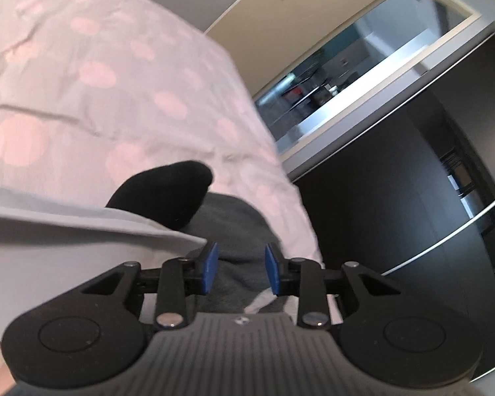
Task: Fold clothes
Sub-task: 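Fold the held edge over the garment with both grippers, then open them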
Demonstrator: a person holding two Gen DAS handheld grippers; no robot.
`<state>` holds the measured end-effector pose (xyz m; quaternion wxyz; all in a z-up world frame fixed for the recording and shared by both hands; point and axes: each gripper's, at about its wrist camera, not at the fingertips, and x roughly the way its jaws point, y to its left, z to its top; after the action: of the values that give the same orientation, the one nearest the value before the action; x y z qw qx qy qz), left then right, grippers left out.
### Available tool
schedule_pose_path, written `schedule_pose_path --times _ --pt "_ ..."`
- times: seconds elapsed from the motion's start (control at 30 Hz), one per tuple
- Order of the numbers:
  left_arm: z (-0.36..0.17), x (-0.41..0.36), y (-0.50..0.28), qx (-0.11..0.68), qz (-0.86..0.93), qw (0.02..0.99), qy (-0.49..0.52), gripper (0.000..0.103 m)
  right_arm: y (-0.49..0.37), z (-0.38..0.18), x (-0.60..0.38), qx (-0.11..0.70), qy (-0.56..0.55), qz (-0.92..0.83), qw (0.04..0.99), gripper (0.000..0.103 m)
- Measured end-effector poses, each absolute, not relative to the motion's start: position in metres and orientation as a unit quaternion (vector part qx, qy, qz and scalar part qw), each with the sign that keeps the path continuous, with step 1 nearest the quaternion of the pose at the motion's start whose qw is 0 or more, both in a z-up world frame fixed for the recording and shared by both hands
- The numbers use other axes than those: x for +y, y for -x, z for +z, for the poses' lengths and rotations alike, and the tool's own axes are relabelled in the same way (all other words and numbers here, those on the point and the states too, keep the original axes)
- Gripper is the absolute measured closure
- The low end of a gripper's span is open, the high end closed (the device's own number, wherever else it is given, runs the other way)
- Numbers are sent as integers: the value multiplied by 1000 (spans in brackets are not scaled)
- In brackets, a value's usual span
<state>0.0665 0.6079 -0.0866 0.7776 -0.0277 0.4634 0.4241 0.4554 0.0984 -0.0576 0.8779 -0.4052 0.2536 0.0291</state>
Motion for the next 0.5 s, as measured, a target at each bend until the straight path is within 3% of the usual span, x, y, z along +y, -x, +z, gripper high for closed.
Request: schedule_pose_path --times 0.27,0.5 --pt "-59 557 -55 449 348 823 14 47 -390 -34 119 262 330 192 887 70" --pt "-94 498 -81 487 234 841 -25 49 -346 -67 189 327 343 329 817 73"
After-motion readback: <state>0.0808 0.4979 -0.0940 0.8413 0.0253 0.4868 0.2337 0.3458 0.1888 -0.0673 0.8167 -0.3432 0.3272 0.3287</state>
